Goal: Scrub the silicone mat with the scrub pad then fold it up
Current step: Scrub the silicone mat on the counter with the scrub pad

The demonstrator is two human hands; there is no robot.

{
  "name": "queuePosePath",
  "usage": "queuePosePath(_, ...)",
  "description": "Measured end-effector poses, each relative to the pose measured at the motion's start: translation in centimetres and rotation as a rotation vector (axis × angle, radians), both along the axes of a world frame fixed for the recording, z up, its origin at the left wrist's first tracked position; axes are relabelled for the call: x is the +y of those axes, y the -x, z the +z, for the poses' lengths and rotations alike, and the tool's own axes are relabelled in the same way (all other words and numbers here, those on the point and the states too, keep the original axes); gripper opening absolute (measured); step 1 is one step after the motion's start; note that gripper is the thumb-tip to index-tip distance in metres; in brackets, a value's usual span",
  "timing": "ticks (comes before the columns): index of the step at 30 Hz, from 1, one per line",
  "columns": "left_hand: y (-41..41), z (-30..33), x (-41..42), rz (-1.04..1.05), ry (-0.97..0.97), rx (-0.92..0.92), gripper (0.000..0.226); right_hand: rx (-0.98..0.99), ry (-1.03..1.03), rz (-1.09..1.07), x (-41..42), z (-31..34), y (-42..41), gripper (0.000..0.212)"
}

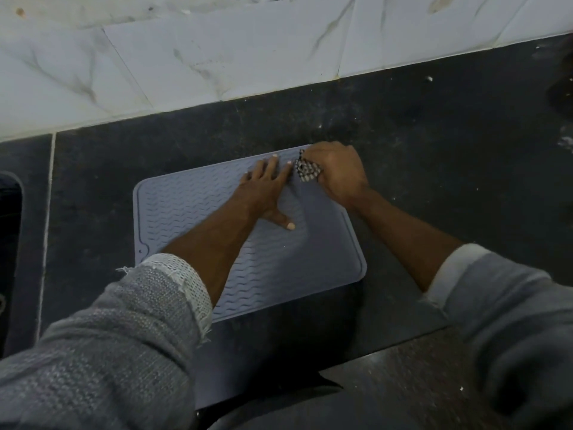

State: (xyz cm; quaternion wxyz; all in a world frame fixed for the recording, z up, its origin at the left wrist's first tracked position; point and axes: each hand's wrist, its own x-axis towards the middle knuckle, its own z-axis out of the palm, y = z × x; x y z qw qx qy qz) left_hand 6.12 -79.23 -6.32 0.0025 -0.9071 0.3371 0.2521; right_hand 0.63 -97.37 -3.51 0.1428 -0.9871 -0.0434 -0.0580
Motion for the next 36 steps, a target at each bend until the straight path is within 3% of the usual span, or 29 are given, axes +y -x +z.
queuePosePath(7, -0.7, -0.9, 0.0, 0.0, -0.018, 0.025, 0.143, 0.165, 0.178, -0.001, -0.1, -1.7, -3.9, 0.038)
queuePosePath(16, -0.8, -0.6, 0.1, -0.017, 0.002, 0.038, 0.142, 0.186, 0.078, -0.013, -1.3, -2.7, 4.6, 0.047)
queuePosePath(21, -0.6, -0.5, -0.1, 0.001, -0.015, 0.045, 0.142, 0.069, 0.037, -0.065, -0.6, -1.3, -0.3, 0.04)
queuePosePath(25, -0.6, -0.5, -0.2, 0.0, -0.037, 0.038, 0.143, 0.158, 0.094, -0.061, 0.5, -1.5, -3.1, 0.036)
queuePosePath(32, -0.8, -1.0, 0.2, -0.009, 0.008, 0.043, 0.143, 0.061, 0.022, -0.078, 0.4, -3.2, 6.4, 0.036)
queuePosePath(36, -0.7, -0.6, 0.0, 0.002, -0.007, 0.05, 0.142, 0.06, 0.003, -0.097, 0.3, -3.5, 6.9, 0.036)
